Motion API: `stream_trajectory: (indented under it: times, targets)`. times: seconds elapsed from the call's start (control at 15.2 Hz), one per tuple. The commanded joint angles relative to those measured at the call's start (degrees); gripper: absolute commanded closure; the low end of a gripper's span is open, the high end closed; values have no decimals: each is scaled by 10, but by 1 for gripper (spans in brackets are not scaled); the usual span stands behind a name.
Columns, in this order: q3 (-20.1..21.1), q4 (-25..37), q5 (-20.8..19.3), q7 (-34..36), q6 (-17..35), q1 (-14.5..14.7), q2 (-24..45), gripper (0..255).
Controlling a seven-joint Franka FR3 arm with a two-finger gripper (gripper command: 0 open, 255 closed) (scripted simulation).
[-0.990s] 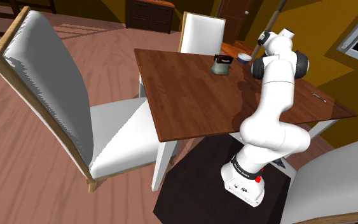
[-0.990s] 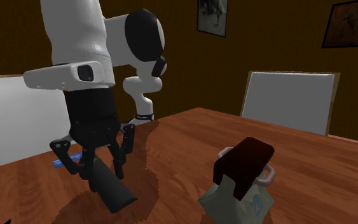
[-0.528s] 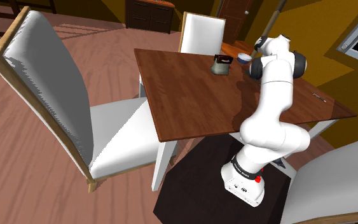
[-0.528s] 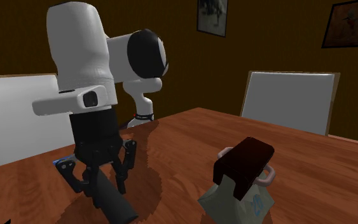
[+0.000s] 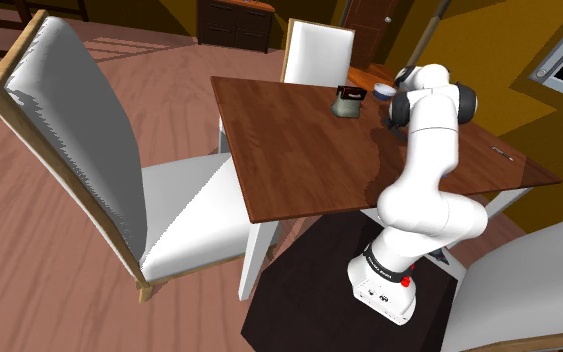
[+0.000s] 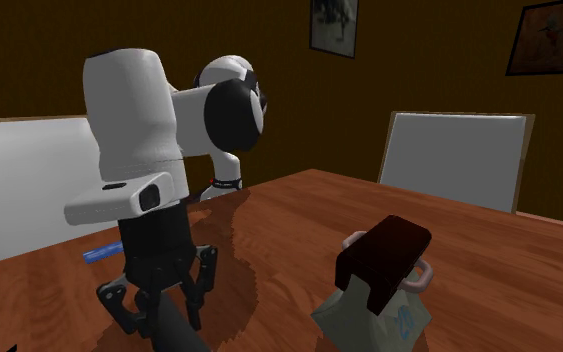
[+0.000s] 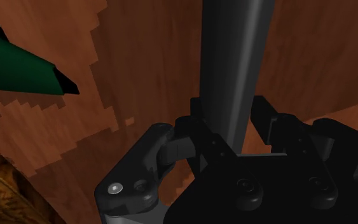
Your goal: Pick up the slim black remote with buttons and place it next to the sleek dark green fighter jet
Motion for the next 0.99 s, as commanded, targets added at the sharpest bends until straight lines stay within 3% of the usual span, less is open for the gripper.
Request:
stream_trajectory:
  times: [0.0, 0.53, 0.59, 0.92]
  targets:
    - [3, -8, 4, -4, 12, 1, 5, 255]
    - [3, -8, 4, -4, 12, 1, 5, 255]
    - [3, -8, 4, -4, 12, 1, 5, 0]
    - [3, -8, 4, -5, 12, 1, 5, 0]
